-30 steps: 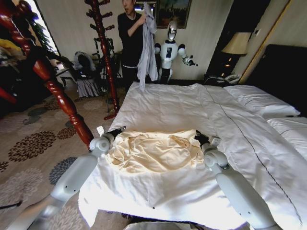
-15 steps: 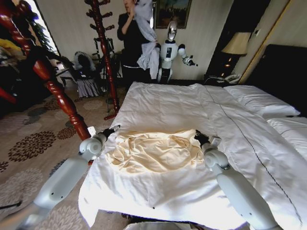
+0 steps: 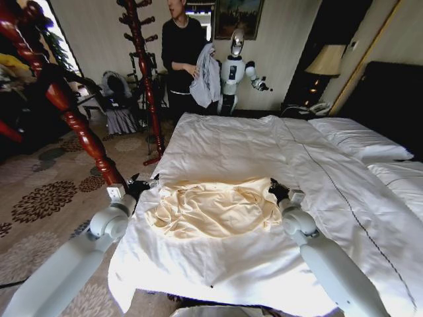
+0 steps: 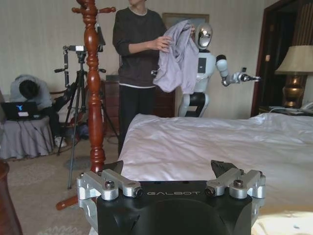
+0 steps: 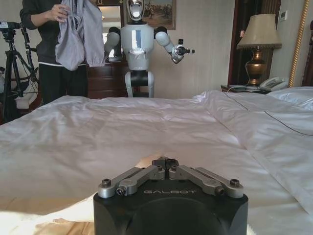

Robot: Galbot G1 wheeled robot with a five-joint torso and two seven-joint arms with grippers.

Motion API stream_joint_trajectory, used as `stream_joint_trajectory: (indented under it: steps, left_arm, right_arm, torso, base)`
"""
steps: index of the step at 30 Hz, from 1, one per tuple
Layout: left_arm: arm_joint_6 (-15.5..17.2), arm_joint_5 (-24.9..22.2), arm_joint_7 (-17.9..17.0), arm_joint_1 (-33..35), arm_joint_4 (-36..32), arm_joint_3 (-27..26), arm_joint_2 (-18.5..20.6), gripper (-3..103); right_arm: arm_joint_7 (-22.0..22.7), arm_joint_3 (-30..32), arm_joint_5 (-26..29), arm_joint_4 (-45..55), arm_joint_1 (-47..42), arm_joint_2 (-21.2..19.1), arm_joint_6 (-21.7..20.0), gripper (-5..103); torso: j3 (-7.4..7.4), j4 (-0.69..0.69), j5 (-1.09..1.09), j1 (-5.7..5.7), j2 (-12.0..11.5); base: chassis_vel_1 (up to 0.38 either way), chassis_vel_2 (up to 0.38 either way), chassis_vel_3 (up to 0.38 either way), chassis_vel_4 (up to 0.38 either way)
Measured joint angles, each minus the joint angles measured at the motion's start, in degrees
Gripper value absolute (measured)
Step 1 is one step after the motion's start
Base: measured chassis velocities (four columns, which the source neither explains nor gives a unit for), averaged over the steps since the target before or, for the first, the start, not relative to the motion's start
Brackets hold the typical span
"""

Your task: Pick up the clothes from the bed and hang them on the clothes hanger.

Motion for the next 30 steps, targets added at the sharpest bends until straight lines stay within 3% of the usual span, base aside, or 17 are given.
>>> stream_joint_trajectory:
  steps: [5, 9, 13, 15, 19, 30]
  left_arm:
    - [0.9, -0.1, -1.3, 0.4, -5.5, -0.3, 1.3, 100]
    - [2.1, -3.7, -3.3, -3.2, -8.6, -0.1, 3.7, 100]
    - [5.1, -13.6, -8.4, -12.3, -11.8, 1.8, 7.5, 100]
    - [5.6, -15.4, -9.8, -14.4, -12.2, 2.1, 8.3, 100]
    - [8.8, -22.5, -15.9, -20.6, -13.0, 2.0, 10.8, 100]
    - [12.1, -32.9, -18.7, -35.7, -9.0, 2.5, 15.0, 100]
  right_arm:
    - [0.0, 0.3, -0.4, 0.9, -0.6, -0.2, 0.1, 0]
    - [0.1, 1.0, -0.6, 1.6, -1.4, -0.2, 0.1, 0]
    - [0.2, 2.2, -1.0, 2.3, -2.6, -0.2, 0.1, 0]
    - [0.2, 2.5, -1.0, 2.5, -2.8, -0.1, 0.1, 0]
    - [0.2, 3.8, -1.2, 2.8, -3.6, -0.2, 0.1, 0]
    - [0.4, 5.0, -0.9, 3.6, -4.4, -1.1, 0.1, 0]
  torso:
    - [0.00, 0.00, -0.01, -0.01, 0.0]
    - [0.00, -0.01, 0.00, 0.00, 0.0]
    - [0.00, -0.02, 0.00, 0.00, 0.0]
    - [0.00, -0.02, 0.00, 0.00, 0.0]
    - [0.00, 0.01, -0.01, 0.01, 0.0]
    - [0.00, 0.00, 0.00, 0.01, 0.0]
  base:
    - [0.000, 0.000, 0.000, 0.000]
    - [0.000, 0.000, 0.000, 0.000]
    - [0.000, 0.000, 0.000, 0.000]
    - [0.000, 0.000, 0.000, 0.000]
    - [0.000, 0.000, 0.000, 0.000]
    - [0.000, 0.000, 0.000, 0.000]
